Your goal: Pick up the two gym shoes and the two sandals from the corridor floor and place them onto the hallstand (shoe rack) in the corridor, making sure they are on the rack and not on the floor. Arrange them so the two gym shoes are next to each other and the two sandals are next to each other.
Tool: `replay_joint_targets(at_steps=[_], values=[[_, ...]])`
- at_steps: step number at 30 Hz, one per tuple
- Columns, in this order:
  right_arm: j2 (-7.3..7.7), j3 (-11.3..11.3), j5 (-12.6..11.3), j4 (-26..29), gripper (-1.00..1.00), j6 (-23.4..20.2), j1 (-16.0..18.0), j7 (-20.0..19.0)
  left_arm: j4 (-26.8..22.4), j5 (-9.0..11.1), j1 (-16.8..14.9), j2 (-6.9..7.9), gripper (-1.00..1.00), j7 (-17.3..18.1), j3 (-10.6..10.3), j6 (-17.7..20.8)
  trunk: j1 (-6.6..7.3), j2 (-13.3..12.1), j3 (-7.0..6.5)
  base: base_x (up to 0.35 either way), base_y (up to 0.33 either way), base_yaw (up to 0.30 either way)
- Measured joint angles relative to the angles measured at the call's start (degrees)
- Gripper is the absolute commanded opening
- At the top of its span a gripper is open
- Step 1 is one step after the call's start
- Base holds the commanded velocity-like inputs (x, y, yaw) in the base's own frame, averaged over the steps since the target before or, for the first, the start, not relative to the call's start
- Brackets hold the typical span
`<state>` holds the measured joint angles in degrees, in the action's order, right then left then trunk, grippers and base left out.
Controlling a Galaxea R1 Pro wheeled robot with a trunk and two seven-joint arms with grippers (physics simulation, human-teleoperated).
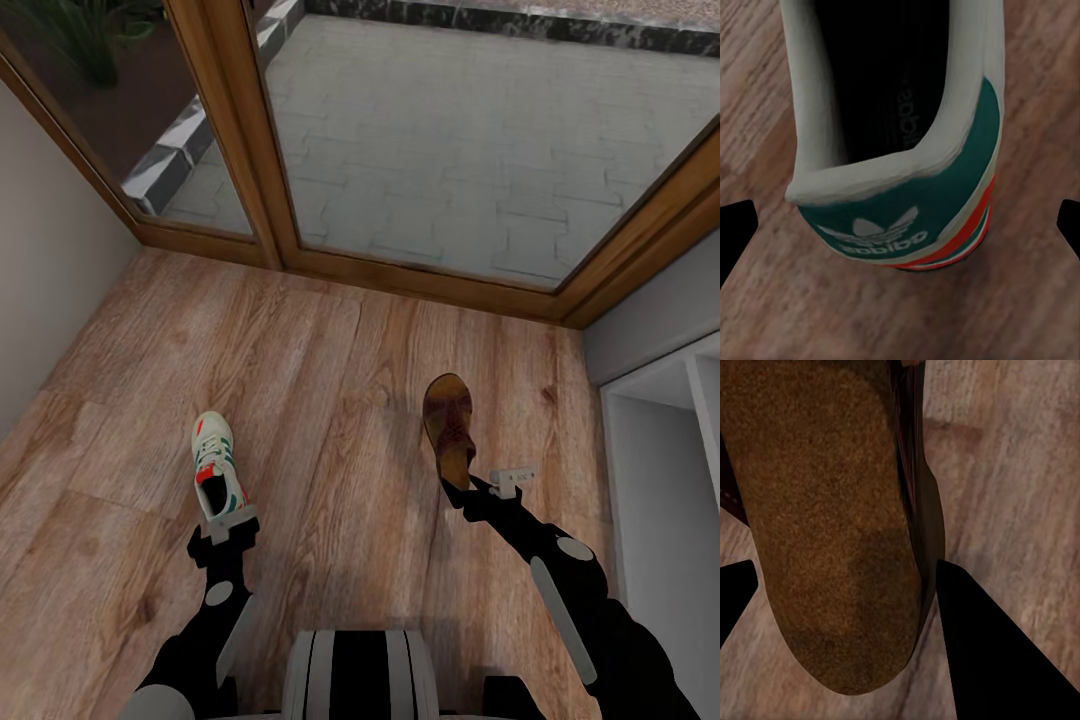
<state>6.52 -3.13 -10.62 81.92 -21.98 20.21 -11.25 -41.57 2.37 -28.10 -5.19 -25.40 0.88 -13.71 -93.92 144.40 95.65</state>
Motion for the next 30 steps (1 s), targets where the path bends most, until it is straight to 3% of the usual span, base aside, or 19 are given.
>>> replay_joint_targets(at_steps=[20,30], values=[[-0.01,0.0,0.0,0.0,-1.00,0.0,0.0,0.0,0.1,0.0,0.0,0.00,1.00,0.0,0.0,0.0,0.00,0.0,0.00,0.000,0.000,0.000],[-0.02,0.0,0.1,0.0,-1.00,0.0,0.0,0.0,0.1,0.1,-1.9,0.00,1.00,0.0,0.0,-1.2,0.00,0.0,0.00,0.000,0.000,0.000]])
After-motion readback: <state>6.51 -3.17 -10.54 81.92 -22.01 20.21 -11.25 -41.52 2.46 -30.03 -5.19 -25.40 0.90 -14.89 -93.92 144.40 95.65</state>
